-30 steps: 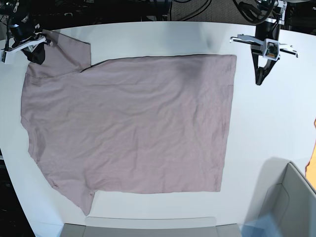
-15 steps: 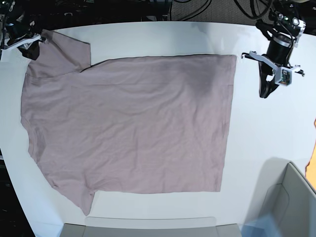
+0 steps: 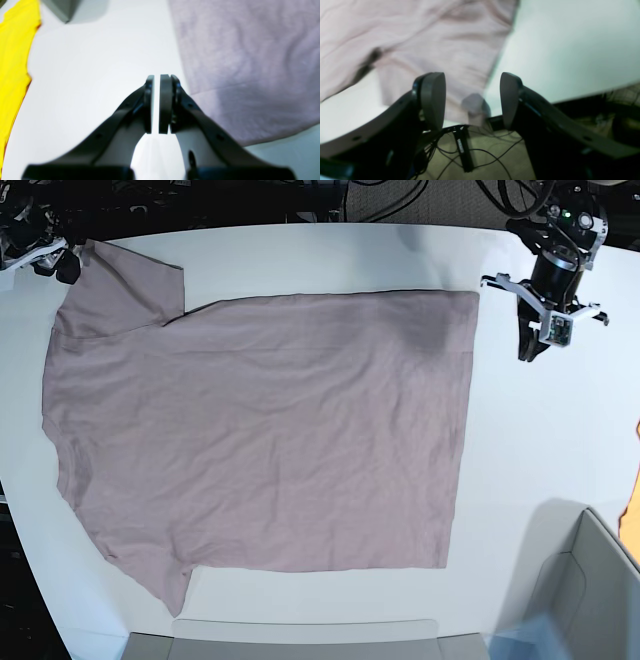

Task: Fold the T-shirt properly
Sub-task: 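Move both grippers down toward the shirt's shoulder corners, then position the left gripper at the shoulder corner beside the collar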

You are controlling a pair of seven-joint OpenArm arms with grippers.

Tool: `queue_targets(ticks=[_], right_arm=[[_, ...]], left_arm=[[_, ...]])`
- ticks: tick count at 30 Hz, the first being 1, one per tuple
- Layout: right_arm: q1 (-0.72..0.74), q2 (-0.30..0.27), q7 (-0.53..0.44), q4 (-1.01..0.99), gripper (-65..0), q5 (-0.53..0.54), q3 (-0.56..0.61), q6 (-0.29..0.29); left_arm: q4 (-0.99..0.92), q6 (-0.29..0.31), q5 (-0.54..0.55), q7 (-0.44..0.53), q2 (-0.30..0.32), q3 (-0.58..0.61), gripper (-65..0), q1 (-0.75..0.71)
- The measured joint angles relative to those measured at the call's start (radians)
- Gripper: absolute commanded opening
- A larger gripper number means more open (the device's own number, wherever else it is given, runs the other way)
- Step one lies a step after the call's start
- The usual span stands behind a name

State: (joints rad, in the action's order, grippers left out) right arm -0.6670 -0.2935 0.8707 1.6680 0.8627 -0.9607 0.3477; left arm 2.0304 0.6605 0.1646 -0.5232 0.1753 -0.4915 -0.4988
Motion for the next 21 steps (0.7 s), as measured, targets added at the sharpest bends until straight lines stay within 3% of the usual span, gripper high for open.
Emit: queue_targets(ticks=[5,14,21], right_arm=[[0.041,0.0,0.003,-0.101,-30.8,-0.001,0.003,0.002],[0.103,-0.016,-0.05,-0.193,-30.8,0.039,0.137,0.023],[0.121,-0.019,-0.077,-0.248,-30.8,0.074,0.142,0.035]], left_arm=[[0.0,-0.008,0.0,0.0,0.005,0.0,-59.9,0.0],[-0.008,-0.003,0.0,-0.011,0.005,0.0,-60.1,0.002],[-0.014,-0.001,0.0,-0.239,0.008,-0.002,-60.2,0.04]])
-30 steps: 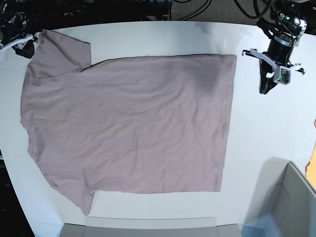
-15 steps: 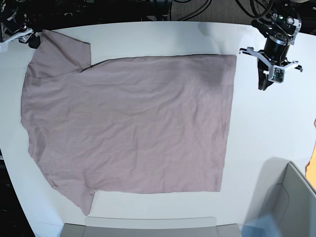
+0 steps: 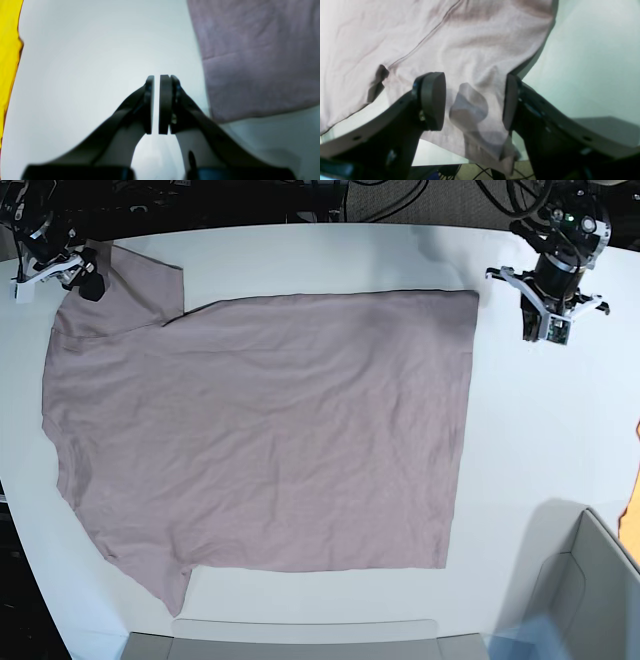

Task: Fold the T-shirt properly
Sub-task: 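Position the left gripper at the shoulder corner beside the collar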

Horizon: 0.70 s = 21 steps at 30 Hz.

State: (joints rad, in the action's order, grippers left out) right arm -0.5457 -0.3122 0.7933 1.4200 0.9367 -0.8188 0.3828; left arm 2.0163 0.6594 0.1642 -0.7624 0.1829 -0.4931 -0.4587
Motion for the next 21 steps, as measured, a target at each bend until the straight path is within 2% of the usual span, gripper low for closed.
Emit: queue_targets(ticks=[3,8,10,18,21], right_arm=[[0.0,0.0,0.0,0.0,-30.8,0.0,0.0,0.0],[0.0,0.0,0.0,0.003,-30.8,-0.001,0.0,0.0],[-0.003,0.0,0.0,0.005,-30.8,0.0,-0.001,0.0],[-0.003,0.0,0.003,0.005,-30.8,0.0,-0.002,0.0],[-0.003,0.0,0.003,0.005,-30.8,-0.001,-0.002,0.0]], left_arm=[[-0.02,0.004,0.032,-0.035,-0.001,0.0,-60.0,0.016],[-0.191,0.0,0.187,-0.128,0.003,-0.008,-59.9,0.027],[-0.245,-0.005,0.232,-0.129,0.026,-0.008,-59.9,0.032],[-0.352,-0.005,0.589,-0.124,0.09,-0.008,-59.9,-0.008],[-0.377,-0.005,0.668,-0.123,0.114,-0.005,-59.9,-0.025]])
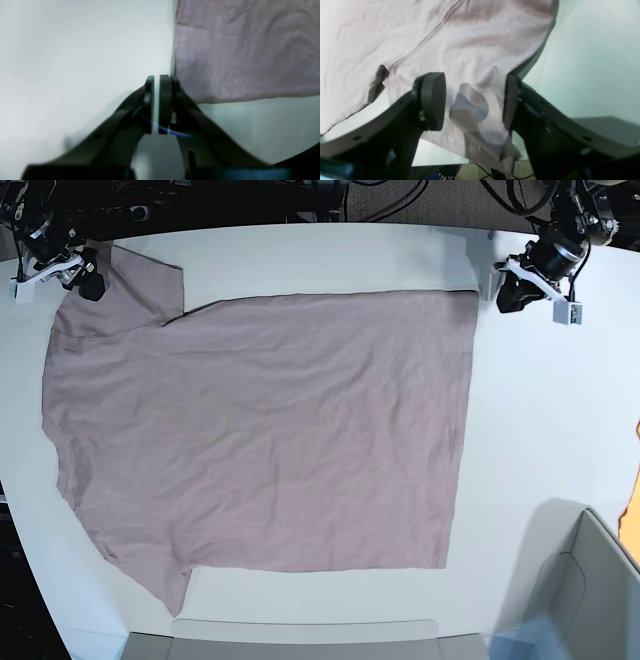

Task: Fold the T-shirt properly
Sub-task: 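Position the left gripper at the shoulder corner beside the collar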

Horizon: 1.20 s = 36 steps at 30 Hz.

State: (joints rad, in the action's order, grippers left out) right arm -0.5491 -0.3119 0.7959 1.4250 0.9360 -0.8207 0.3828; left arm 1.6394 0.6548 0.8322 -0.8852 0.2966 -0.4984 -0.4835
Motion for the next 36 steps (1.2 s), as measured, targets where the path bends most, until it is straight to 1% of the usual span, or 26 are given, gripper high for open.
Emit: queue_targets(ticks=[5,7,10,19,22,26,28,31,33,36], right_arm=[[0.0,0.0,0.0,0.0,-30.8,0.0,0.002,0.0],[0.0,0.0,0.0,0.0,-30.8,0.0,0.002,0.0],[0.0,0.0,0.0,0.0,-30.8,0.0,0.002,0.0],[0.0,0.0,0.001,0.001,-30.8,0.0,0.002,0.0],[0.0,0.0,0.001,0.001,-30.8,0.0,0.002,0.0],[0.0,-0.001,0.002,0.001,-30.8,0.0,0.002,0.0],[0.0,-0.001,0.002,0.001,-30.8,0.0,0.002,0.0],[0.0,0.0,0.002,0.001,-30.8,-0.001,0.002,0.0],[0.0,0.0,0.003,0.001,-30.8,0.0,0.002,0.0],[0.0,-0.001,0.003,0.001,-30.8,0.0,0.002,0.0]], left_arm=[[-0.078,-0.003,0.027,0.0,-0.009,0.008,-59.9,0.005],[-0.108,-0.002,0.042,0.017,-0.005,0.04,-59.9,0.006],[-0.108,0.0,0.051,0.019,-0.003,0.079,-59.9,0.008],[-0.107,0.005,0.055,0.02,-0.009,0.145,-59.9,0.026],[-0.108,-0.003,0.065,0.007,-0.009,0.143,-59.9,0.046],[-0.108,-0.003,0.153,0.002,0.001,0.142,-59.9,0.037],[-0.112,-0.003,0.181,-0.005,0.022,0.146,-59.9,0.034],[-0.115,-0.004,0.185,-0.005,0.041,0.145,-59.9,0.041],[-0.115,-0.003,0.188,-0.048,0.039,0.138,-59.9,0.043],[-0.115,-0.003,0.187,-0.058,0.031,0.138,-59.9,0.042]])
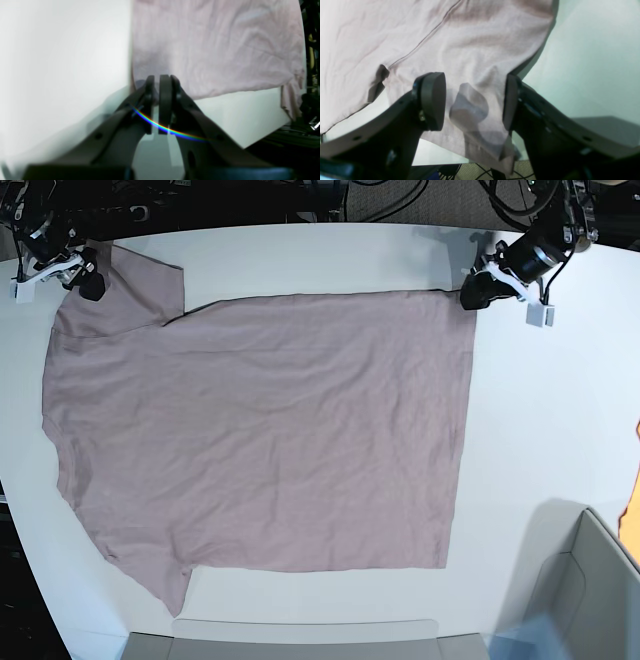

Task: Fold the T-shirt properly
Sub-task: 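Position the left gripper at the shoulder corner beside the collar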

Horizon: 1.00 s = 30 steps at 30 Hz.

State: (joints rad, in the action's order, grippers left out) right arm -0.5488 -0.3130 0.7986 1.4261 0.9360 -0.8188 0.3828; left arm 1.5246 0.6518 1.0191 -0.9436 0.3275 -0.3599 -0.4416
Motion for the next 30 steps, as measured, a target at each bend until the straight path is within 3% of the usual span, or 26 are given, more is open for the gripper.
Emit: queue_targets(ticks=[11,18,22,30], right_arm=[[0.0,-0.002,0.001,0.0,-30.8,0.0,0.0,0.0],[0.0,-0.003,0.002,0.002,-30.8,0.0,0.0,0.0],[-0.002,-0.002,0.019,0.03,-30.8,-0.025,0.002,-0.001],[-0.003,-0.002,0.024,0.042,-30.8,-0.03,0.005,-0.002]], left_arm=[[-0.087,0.017,0.01,0.008,0.006,0.0,-60.2,0.026],[0.082,-0.009,0.013,-0.013,0.008,-0.069,-60.0,-0.011],[0.097,-0.007,-0.024,-0.014,0.008,-0.061,-59.9,0.002],[0.052,-0.007,-0.197,-0.011,0.005,-0.043,-59.9,-0.007]])
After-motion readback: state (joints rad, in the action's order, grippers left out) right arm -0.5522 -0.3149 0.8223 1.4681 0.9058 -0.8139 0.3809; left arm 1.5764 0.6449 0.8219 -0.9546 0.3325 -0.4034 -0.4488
